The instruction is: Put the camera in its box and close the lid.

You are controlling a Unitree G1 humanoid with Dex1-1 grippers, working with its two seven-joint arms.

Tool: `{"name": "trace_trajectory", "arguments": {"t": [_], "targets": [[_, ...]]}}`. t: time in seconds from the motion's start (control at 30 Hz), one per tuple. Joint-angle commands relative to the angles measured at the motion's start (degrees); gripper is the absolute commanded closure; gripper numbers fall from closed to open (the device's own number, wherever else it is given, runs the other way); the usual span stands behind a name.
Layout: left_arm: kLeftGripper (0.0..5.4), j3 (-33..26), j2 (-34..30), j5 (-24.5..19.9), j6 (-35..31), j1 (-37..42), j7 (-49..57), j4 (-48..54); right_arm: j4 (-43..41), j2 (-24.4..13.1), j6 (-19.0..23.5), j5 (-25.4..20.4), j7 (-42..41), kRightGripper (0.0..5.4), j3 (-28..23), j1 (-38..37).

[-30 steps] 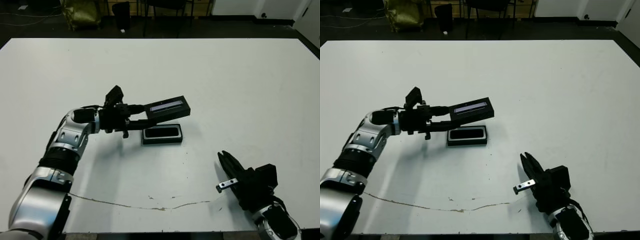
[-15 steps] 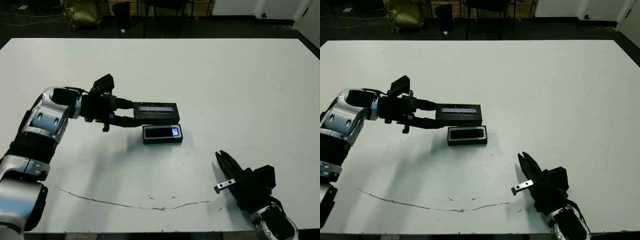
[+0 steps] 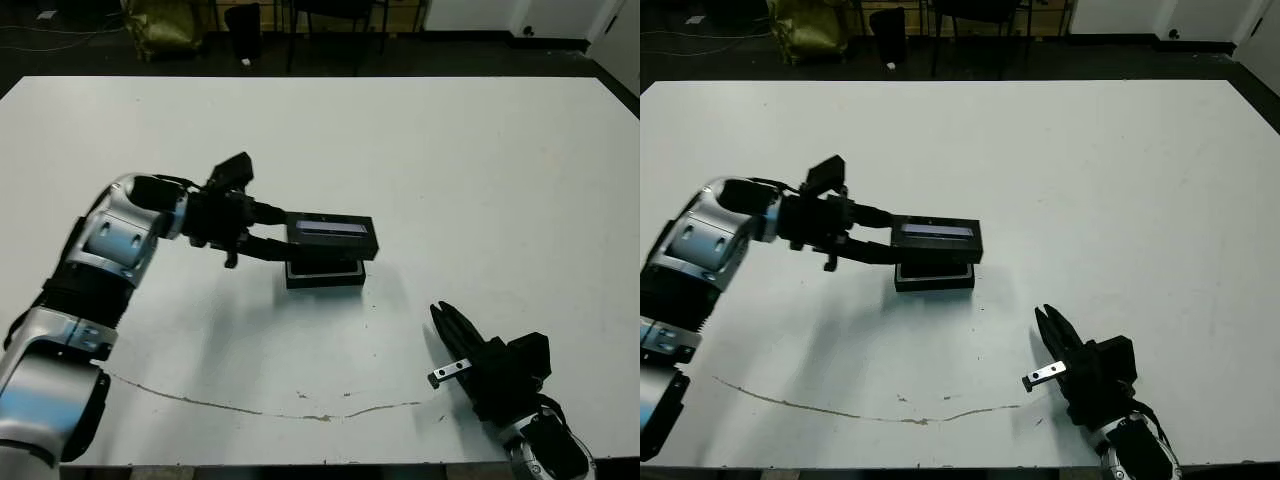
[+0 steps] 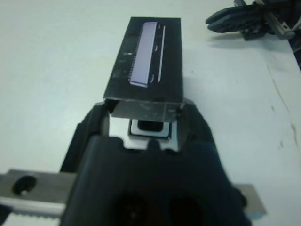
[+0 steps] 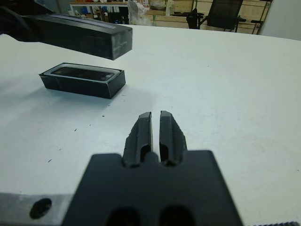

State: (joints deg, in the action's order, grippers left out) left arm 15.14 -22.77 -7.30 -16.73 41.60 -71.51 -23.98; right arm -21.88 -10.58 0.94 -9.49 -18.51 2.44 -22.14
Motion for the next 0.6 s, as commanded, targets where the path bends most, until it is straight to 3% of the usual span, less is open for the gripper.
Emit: {"name": "trace_trajectory", "arguments": {"t": [0.03, 0.6], "targets": [[3.47, 0.28, 0.25, 0.08, -2.16, -2.55, 1.56, 0.28, 1.04, -0.31, 0.02, 0.02, 0.04, 5.4, -0.24, -0.95], [3.47, 1.8, -1.09, 1.03, -2.17, -2.9, 1.88, 1.48, -1.54, -0.21, 3.0, 0.4, 1.38, 5.4, 0.13, -1.75]]}}
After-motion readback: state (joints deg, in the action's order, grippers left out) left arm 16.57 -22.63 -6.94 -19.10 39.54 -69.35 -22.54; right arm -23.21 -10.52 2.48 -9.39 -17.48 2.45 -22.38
